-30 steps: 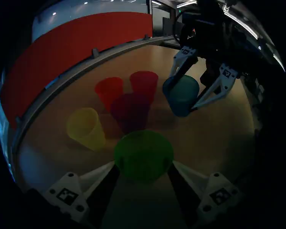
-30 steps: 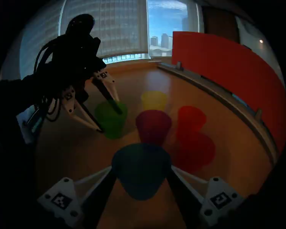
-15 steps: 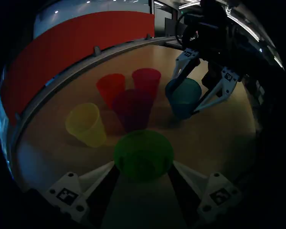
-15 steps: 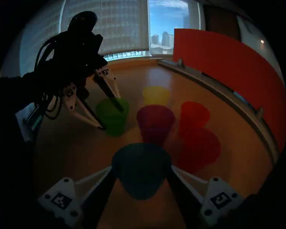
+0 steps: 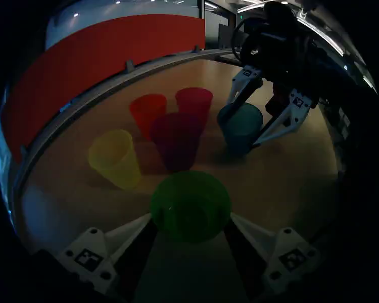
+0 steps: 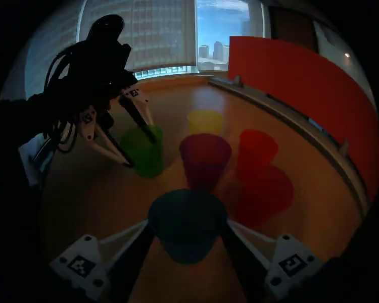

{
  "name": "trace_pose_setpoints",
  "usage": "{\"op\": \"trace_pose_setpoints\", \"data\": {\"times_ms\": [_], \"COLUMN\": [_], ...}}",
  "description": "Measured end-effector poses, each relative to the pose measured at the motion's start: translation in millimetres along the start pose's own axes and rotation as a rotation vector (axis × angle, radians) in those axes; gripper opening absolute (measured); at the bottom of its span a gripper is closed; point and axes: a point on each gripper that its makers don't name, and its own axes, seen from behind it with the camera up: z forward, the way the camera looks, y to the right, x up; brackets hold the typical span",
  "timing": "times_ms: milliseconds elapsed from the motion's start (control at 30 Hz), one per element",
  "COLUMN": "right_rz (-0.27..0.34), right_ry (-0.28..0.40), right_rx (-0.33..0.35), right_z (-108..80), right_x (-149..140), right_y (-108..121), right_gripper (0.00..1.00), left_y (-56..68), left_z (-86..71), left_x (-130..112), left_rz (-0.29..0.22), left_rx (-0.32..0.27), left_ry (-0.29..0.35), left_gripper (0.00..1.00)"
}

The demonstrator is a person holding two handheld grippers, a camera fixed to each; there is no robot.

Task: Pour water

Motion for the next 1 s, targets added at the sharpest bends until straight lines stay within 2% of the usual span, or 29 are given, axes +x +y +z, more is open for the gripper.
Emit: {"op": "trace_pose_setpoints", "data": {"times_ms": [300,633,900,1000], "right_rz": [0.021,0.043,0.063,0.060], "right_ry": [0.003,-0.014,-0.023,-0.022], "right_rx": [-0.004,-0.028,-0.047,-0.068], "right_z": [-4.1,-12.3,-23.2,-31.9], "right_x": [-5,-23,-34,-38], "right_y": [2,3,0,-1], "right_gripper": [0.90,0.90,0.99,1.00], "left_y": [2.2,5.2,9.8,10.5], "left_z": [-5.3,-12.2,-23.4,-30.3], "left_x": [-1,-9,-16,-21], "left_rz": [-0.036,-0.031,-0.049,-0.051], "left_rx": [-0.007,0.017,0.035,0.051], "left_ry": [-0.007,-0.008,-0.004,-0.003], "left_gripper": [0.95,0.97,0.98,0.99]}}
